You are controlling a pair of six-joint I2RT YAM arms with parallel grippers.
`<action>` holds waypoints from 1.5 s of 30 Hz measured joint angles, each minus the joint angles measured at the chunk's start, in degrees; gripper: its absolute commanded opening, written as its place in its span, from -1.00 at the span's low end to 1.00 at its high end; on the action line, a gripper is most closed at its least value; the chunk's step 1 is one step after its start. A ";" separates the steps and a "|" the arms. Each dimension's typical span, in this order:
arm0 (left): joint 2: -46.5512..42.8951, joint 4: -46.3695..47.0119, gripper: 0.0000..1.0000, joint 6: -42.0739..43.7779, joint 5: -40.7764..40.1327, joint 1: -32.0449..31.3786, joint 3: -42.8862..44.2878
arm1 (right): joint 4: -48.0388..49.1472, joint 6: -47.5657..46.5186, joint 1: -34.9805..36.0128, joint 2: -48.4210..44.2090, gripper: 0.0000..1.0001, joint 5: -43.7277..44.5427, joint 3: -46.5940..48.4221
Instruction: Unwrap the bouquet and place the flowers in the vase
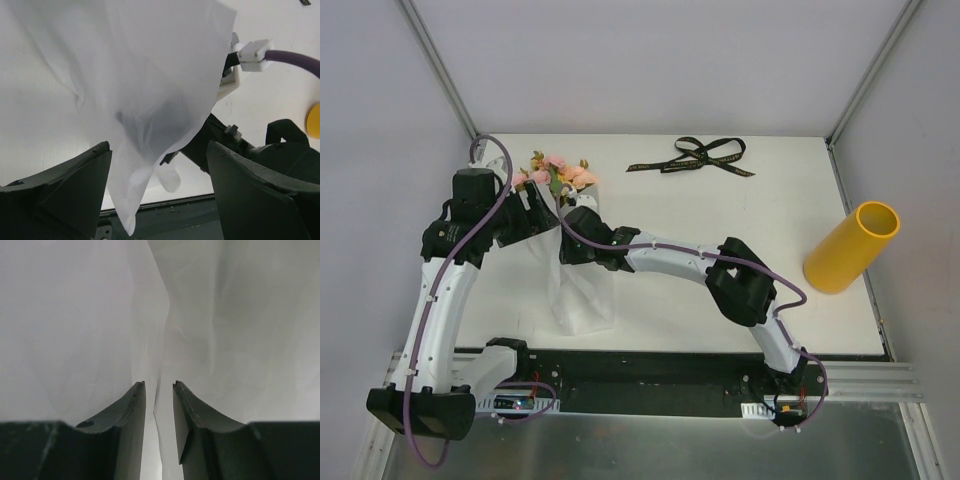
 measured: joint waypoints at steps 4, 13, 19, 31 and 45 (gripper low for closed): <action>1.29 3.34 0.57 -0.50 0.26 -0.02 -0.26 | 1.11 1.03 0.02 0.00 -0.33 -0.26 -0.15; 6.54 8.92 0.33 -0.68 -0.66 -0.02 -1.25 | 1.97 2.23 0.02 0.02 -0.32 -0.37 -0.76; 6.64 6.80 -0.62 -0.66 -9.03 0.00 -4.02 | 2.73 2.16 0.02 0.02 -0.15 -0.31 -1.77; 2.03 4.63 -1.00 -0.26 -21.38 1.11 -12.66 | 3.10 0.68 0.07 -0.13 -0.96 1.57 -3.32; 3.48 4.24 -1.00 -6.75 -40.81 6.14 -16.96 | 10.16 0.35 -7.52 -8.15 -1.00 10.54 -18.32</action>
